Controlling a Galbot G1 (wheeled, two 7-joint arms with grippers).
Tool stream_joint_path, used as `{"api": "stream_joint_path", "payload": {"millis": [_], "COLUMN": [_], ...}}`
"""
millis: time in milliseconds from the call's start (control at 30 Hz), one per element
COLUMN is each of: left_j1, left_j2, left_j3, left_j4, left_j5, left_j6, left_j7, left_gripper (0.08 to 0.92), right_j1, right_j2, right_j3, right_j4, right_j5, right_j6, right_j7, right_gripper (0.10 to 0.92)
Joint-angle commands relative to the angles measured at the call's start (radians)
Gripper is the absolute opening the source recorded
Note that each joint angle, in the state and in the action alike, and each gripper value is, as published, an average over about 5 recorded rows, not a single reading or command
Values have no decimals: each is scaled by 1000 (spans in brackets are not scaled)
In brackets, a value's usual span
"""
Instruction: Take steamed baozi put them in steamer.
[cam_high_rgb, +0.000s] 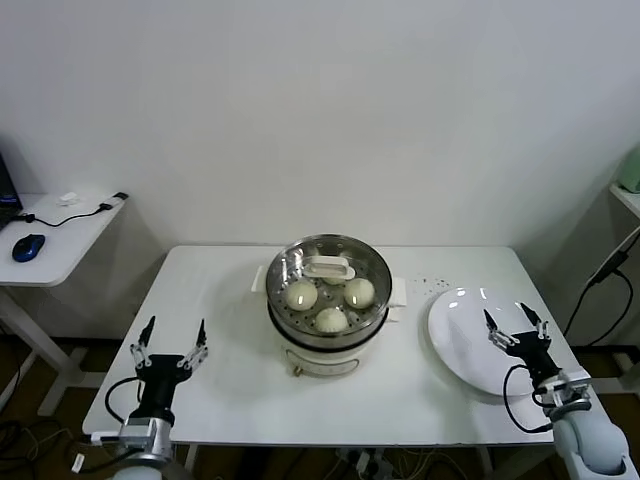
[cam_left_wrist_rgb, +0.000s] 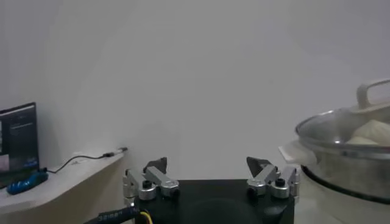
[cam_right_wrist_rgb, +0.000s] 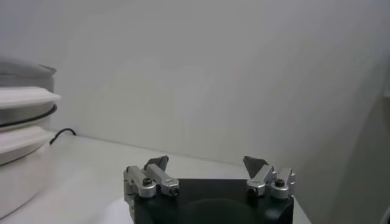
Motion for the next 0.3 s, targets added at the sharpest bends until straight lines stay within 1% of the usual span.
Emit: {"api": "stream_joint_path", "payload": {"millis": [33, 300], "left_j1": [38, 37], "left_j2": [-40, -42], "left_j3": [-31, -29], "left_j4": [21, 12], "left_j5": [-38, -18], "left_j6": [-98, -80], "left_j7": [18, 32], "left_gripper": [823, 823], "right_j1": [-43, -61], "right_j2": [9, 18], "right_j3": [29, 38], "right_j4": [28, 34], "right_j5": [37, 45], "right_j6": [13, 24], "right_j7": [-10, -13], "right_gripper": [823, 823]}}
